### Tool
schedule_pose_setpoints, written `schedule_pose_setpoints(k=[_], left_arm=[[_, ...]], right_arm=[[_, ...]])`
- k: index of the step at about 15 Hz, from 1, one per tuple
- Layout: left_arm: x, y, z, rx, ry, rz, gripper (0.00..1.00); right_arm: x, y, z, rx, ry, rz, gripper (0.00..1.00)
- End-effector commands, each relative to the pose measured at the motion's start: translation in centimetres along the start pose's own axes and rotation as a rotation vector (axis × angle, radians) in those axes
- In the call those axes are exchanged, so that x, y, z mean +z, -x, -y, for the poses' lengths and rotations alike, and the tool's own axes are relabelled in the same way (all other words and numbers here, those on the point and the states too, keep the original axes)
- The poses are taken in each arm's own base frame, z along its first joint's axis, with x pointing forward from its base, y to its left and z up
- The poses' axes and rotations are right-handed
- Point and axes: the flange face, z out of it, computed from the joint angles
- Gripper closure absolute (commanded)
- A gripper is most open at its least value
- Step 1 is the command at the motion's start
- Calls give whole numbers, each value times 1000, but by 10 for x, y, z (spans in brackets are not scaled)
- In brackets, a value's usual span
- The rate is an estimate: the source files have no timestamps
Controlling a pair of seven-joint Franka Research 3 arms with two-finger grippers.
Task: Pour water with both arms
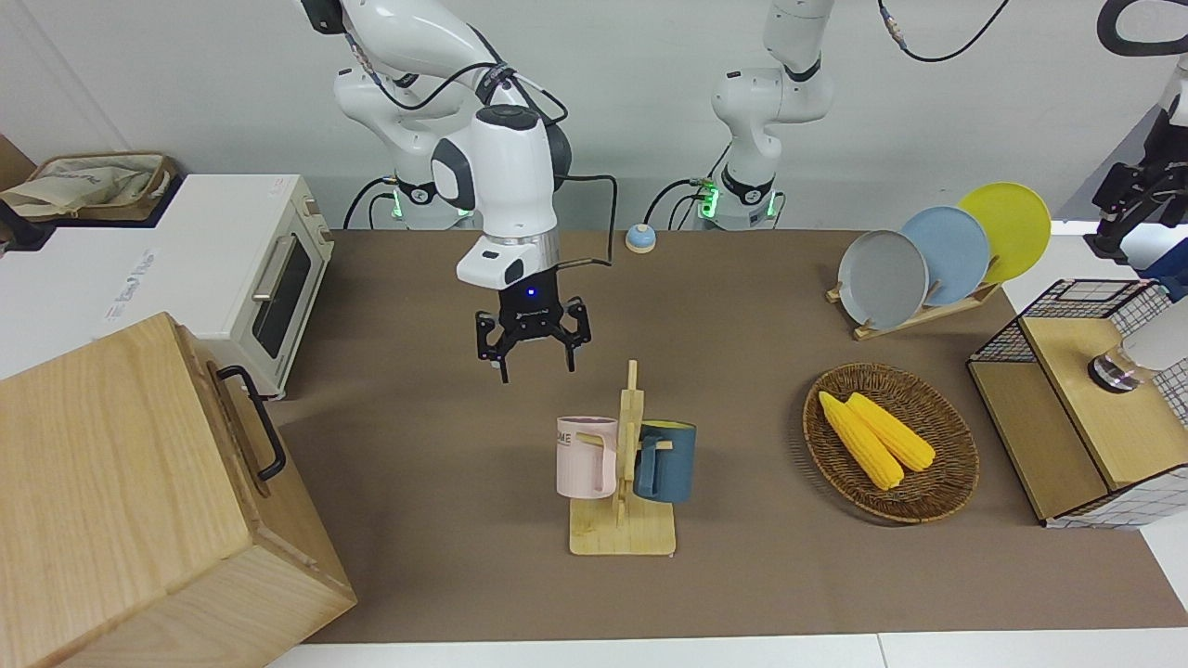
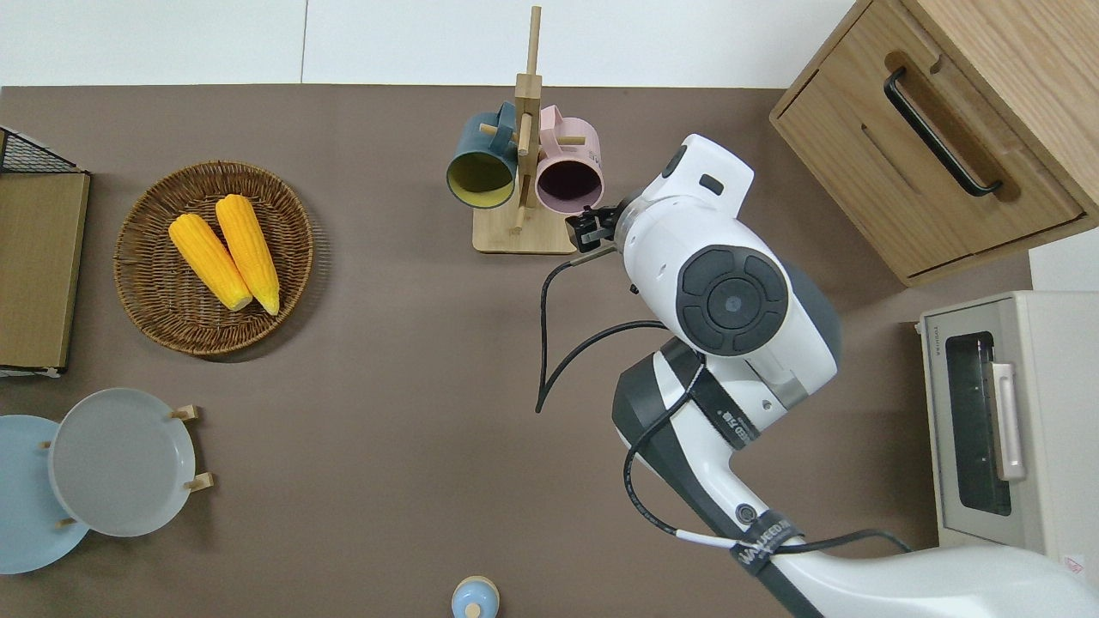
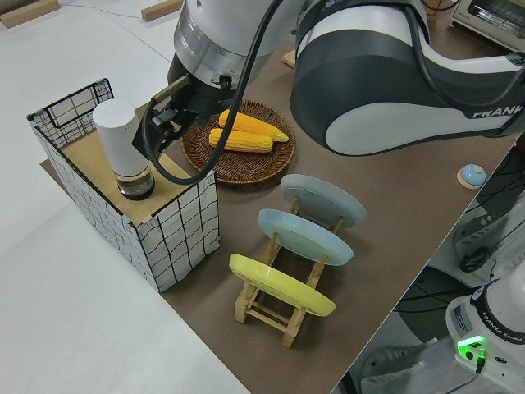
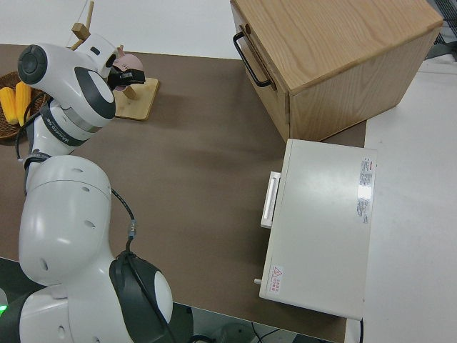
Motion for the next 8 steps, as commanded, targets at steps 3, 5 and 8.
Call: schedule_pose_setpoints(k=[3, 5, 8], left_arm=[[53, 12, 19, 15, 59, -146, 7], [73, 17, 19, 25, 77, -164, 7], [96, 18, 19, 23, 90, -208, 7]], right_arm=[[29, 2, 15, -97, 14, -37, 19], [35, 0, 11, -145, 17, -65, 21], [34, -5, 11, -168, 18, -96, 28]])
